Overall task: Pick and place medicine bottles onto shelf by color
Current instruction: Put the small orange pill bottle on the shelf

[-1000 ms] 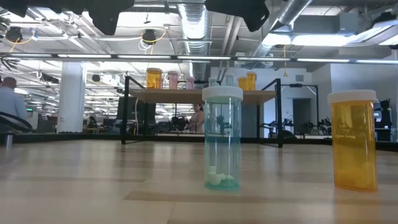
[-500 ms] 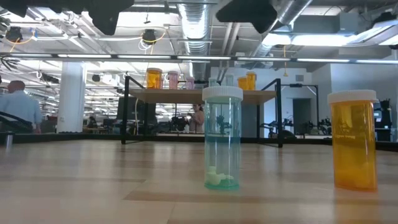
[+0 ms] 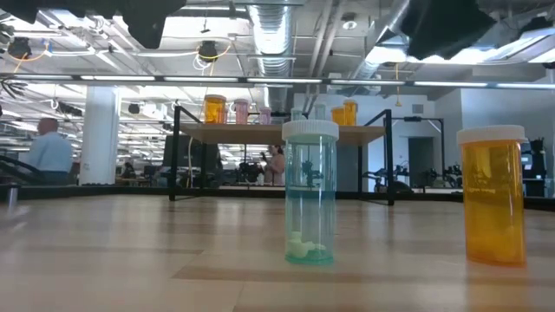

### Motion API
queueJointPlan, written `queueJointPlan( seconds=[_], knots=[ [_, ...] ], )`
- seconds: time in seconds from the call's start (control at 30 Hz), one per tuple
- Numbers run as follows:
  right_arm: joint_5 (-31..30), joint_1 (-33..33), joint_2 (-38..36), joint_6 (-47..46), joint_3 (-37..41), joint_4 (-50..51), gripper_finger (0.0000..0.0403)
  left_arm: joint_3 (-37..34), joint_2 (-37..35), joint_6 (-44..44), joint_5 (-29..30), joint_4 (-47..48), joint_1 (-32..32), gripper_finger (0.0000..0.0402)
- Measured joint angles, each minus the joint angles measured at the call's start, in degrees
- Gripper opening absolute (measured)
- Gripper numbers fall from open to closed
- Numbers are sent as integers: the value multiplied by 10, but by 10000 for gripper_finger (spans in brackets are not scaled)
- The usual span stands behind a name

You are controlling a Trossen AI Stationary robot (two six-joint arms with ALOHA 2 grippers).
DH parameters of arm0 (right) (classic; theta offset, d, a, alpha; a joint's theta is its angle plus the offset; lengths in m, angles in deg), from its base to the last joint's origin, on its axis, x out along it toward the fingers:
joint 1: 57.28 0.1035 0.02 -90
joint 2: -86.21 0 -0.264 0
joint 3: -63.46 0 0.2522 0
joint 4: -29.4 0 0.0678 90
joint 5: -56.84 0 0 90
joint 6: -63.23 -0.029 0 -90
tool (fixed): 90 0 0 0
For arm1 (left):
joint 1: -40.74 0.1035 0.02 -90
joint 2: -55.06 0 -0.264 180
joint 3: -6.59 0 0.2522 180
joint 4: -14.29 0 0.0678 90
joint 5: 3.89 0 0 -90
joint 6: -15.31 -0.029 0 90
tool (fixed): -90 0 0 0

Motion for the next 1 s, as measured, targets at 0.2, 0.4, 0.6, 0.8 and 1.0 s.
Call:
queueJointPlan(
  seconds=[0.2,0.4,0.6,0.8,1.0],
  knots=[
    [5,16,-2,-29,0,20,276,0,0,2,0,0,0,196],
    [3,21,9,-39,-1,23,276,0,0,2,0,1,0,196],
    [3,12,48,-40,0,39,276,0,0,5,0,3,0,196],
    [7,10,64,-52,0,39,276,0,0,5,1,2,0,196],
    [10,14,66,-57,0,27,276,0,0,6,1,4,0,196]
  ],
)
